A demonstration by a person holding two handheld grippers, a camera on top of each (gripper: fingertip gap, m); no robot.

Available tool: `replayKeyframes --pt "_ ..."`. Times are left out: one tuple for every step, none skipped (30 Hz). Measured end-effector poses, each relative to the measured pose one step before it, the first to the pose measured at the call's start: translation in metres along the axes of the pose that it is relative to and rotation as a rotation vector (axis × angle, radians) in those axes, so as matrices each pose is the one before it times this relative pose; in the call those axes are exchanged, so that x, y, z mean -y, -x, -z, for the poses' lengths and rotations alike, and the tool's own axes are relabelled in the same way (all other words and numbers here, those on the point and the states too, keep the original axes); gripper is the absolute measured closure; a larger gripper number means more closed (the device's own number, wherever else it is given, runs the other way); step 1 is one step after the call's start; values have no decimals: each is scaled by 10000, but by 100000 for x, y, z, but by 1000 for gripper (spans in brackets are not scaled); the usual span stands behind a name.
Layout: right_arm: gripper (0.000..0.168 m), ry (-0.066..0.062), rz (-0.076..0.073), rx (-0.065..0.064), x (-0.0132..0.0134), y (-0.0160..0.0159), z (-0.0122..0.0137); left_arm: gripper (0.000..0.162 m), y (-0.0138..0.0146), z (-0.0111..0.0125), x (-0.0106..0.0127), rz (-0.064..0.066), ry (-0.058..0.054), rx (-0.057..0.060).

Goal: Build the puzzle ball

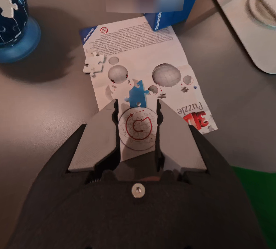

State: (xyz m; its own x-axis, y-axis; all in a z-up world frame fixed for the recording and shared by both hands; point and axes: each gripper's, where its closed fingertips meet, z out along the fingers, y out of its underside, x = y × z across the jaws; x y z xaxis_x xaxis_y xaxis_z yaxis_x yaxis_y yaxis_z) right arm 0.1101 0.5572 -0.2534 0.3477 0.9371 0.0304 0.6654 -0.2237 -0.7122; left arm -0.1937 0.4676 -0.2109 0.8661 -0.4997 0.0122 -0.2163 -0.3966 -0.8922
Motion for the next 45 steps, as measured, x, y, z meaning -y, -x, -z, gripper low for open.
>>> replayKeyframes --pt "119 152 19 34 -149 39 -340 101 451 -103 -708 -280 211 470" --pt "119 168 77 -84 -152 -140 -268 101 5 -157 -626 -176 274 172" --pt "117 39 66 -87 15 -130 -160 101 -146 -171 -398 -98 280 57" --pt "119 -88 -5 17 131 -11 -72 101 -181 -197 -188 -142 173 -3" --pt "120 -45 -50 89 33 44 -94 101 -104 -213 -186 -143 188 15" --pt "122 -87 -107 104 62 37 -66 100 -34 -189 -186 -123 191 50" --pt "124 -85 -74 11 58 -114 -33 98 -25 -146 -172 -110 155 63" --pt "131 -42 11 -52 -2 -171 15 98 -17 -108 -172 -102 129 60" --pt "138 -21 14 -8 -6 -61 20 98 -11 -57 -163 -84 104 53" --pt "140 -16 -32 40 23 43 1 98 5 -37 -124 -54 75 33" --pt "140 -5 -49 18 22 28 9 98 15 -13 -62 -23 33 28" --pt "140 10 -27 -20 10 -16 11 98 55 17 -39 3 13 33" --pt "141 -3 6 -36 8 -18 23 98 79 27 -21 28 3 33" --pt "141 -25 3 -21 32 3 44 98 86 44 -16 41 -12 15" --pt "141 -73 -59 32 92 54 88 98 118 70 6 53 -32 39" --pt "141 -142 -127 127 192 171 113 98 132 66 29 63 -44 37" --pt "141 -189 -163 183 265 241 141 98 108 63 21 81 -39 3" --pt "141 -206 -161 153 289 204 153 98 104 48 40 88 -45 6" --pt "141 -213 -140 115 321 149 178 99 82 68 52 75 -54 -1" --pt "141 -224 -129 127 333 177 184 99 70 84 78 63 -74 9" --pt "141 -238 -131 168 386 244 195 100 62 84 86 56 -80 9" --pt "140 -277 -124 243 442 364 198 101 61 97 132 63 -97 12" --pt "141 -325 -107 341 540 552 203 101 -8 86 172 78 -130 -33" --pt "140 -336 -101 365 566 611 174 101 -64 69 187 79 -119 -85" --pt "141 -312 -105 294 534 511 147 102 -63 97 229 49 -128 -88" --pt "141 -272 -120 239 459 433 101 102 -49 124 356 50 -188 -84" --pt "141 -228 -134 240 398 417 47 102 -86 217 485 73 -240 -113" --pt "141 -194 -128 225 331 406 16 102 -25 305 640 82 -298 -86" --pt "141 -173 -90 188 285 373 -13 103 -23 371 710 78 -333 -102" --pt "141 -155 -49 167 276 347 -34 102 -63 432 726 46 -278 -152" --pt "141 -142 -22 161 271 362 -69 101 -181 482 795 7 -227 -222" --pt "141 -115 1 139 276 323 -82 100 -237 529 951 -12 -237 -228" --pt "141 -87 32 130 299 293 -120 100 -173 510 1191 -53 -318 -157" --pt "141 -78 55 154 360 327 -156 100 -144 431 1371 -131 -353 -106" --pt "141 -82 48 184 477 370 -193 100 -195 321 1474 -173 -317 -120" --pt "141 -111 28 242 631 491 -224 101 -364 190 1549 -210 -244 -212" --pt "141 -165 22 342 801 674 -268 101 -568 41 1503 -220 -135 -300" --pt "141 -195 29 425 900 821 -335 101 -814 -150 1320 -260 -7 -432" --pt "141 -181 33 447 939 842 -435 102 -831 -324 1068 -303 155 -431" --pt "141 -148 50 427 915 762 -542 103 -533 -470 867 -358 228 -221" --pt "141 -94 71 413 862 676 -640 104 -276 -607 746 -380 207 -63" --pt "141 -41 80 363 790 508 -733 104 -329 -701 646 -315 142 -128" --pt "141 -24 83 294 740 307 -772 105 -468 -804 518 -233 82 -278" --pt "141 -32 53 309 731 226 -783 108 -573 -841 330 -128 85 -423" --pt "141 -37 -23 384 664 231 -794 109 -574 -877 106 -28 121 -492"
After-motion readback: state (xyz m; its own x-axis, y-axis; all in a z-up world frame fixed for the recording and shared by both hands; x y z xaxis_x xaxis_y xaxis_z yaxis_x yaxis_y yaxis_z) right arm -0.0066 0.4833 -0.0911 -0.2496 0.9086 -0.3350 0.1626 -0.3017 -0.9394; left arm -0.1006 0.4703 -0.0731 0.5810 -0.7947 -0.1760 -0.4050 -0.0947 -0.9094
